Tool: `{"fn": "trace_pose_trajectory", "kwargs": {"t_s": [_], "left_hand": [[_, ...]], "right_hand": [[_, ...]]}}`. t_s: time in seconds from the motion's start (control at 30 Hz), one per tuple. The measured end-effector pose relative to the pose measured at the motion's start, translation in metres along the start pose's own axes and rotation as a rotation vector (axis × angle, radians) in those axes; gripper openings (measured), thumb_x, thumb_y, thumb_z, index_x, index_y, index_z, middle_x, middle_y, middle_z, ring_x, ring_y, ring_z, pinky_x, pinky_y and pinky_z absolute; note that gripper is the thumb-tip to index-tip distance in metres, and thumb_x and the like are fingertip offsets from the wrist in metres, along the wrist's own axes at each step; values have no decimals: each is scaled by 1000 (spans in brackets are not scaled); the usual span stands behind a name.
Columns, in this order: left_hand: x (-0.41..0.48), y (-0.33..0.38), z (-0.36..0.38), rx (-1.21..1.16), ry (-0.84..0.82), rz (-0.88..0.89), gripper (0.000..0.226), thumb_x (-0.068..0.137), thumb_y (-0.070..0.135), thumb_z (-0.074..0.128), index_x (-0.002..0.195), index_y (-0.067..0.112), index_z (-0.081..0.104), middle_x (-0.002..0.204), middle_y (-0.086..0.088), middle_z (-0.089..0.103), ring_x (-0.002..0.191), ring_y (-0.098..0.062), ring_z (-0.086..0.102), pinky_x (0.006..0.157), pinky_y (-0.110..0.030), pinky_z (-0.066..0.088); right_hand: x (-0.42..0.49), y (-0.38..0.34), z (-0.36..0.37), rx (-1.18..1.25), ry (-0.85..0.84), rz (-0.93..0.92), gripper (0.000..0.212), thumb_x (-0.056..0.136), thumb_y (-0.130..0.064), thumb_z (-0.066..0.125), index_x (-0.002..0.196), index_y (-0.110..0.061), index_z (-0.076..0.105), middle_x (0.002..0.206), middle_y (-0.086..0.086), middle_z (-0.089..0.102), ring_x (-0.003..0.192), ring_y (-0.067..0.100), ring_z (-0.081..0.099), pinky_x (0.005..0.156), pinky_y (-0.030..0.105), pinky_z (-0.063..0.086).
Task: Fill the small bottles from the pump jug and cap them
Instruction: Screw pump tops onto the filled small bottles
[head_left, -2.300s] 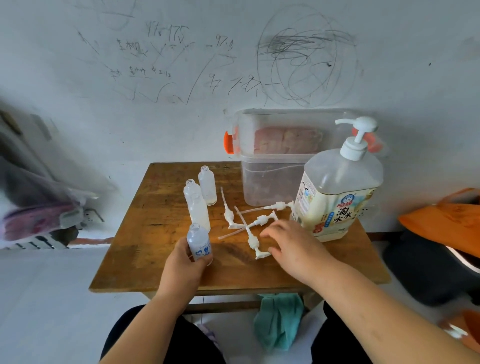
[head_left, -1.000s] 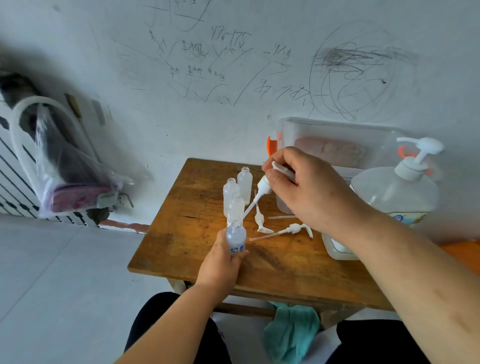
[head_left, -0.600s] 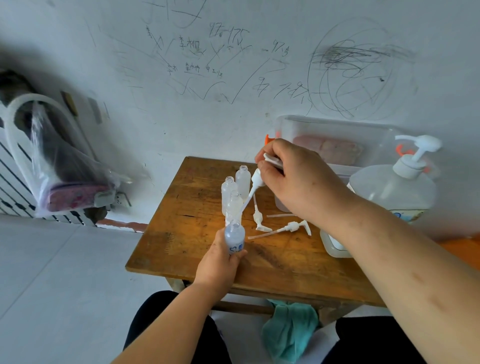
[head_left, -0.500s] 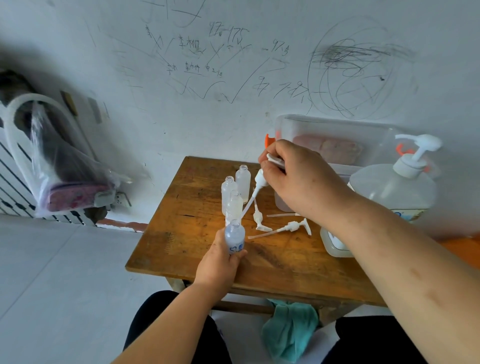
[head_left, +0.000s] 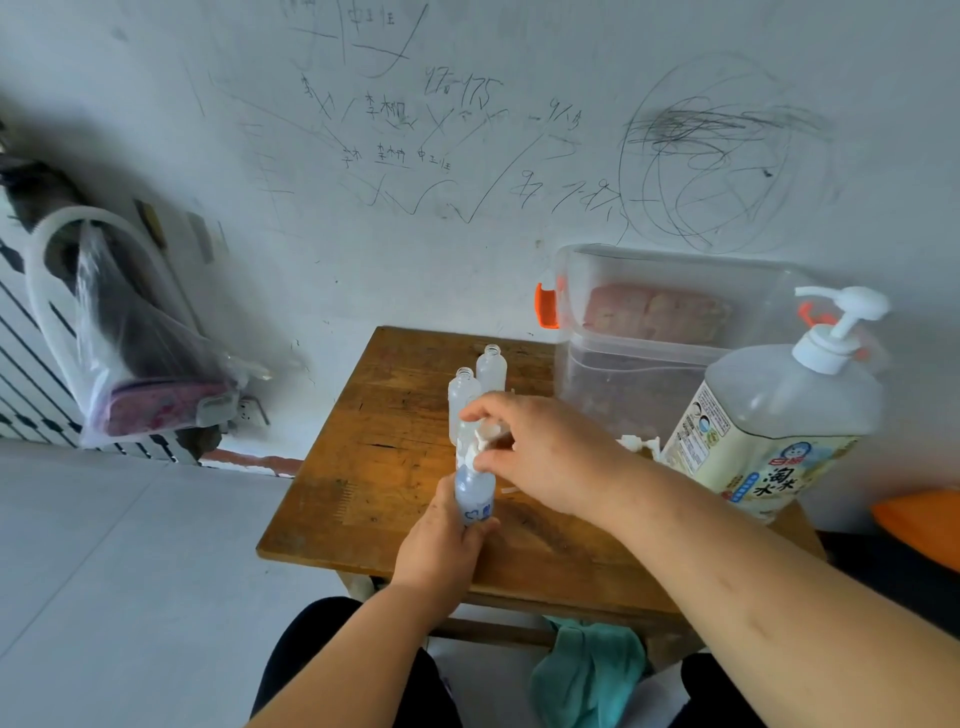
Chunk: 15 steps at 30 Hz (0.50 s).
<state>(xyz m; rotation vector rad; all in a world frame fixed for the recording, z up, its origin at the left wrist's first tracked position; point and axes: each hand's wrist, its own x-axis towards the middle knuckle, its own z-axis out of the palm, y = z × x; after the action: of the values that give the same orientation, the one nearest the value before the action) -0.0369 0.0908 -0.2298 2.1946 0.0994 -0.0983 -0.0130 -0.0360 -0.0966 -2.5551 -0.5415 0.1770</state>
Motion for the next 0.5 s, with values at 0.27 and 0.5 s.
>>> {"fn": "trace_pose_trajectory", "kwargs": {"t_s": [0.27, 0.5], "left_hand": [[2, -3, 1, 15, -19, -7, 54, 94, 33, 58, 140, 35, 29, 107, 17, 56, 99, -10, 57, 90, -30, 48], [3, -1, 1, 40, -35, -45, 56, 96, 33, 56, 142, 36, 26, 113, 13, 60, 102, -9, 60, 91, -29, 51]], "right_hand": [[-10, 25, 31, 545, 98, 179, 45, 81, -26, 74, 120, -38, 55, 124, -13, 59, 114, 7, 55, 87, 20, 52], [-3, 24, 47, 437, 160, 191, 31, 81, -38, 71, 106, -32, 54, 106, -11, 59, 97, 8, 58, 78, 17, 52]]}}
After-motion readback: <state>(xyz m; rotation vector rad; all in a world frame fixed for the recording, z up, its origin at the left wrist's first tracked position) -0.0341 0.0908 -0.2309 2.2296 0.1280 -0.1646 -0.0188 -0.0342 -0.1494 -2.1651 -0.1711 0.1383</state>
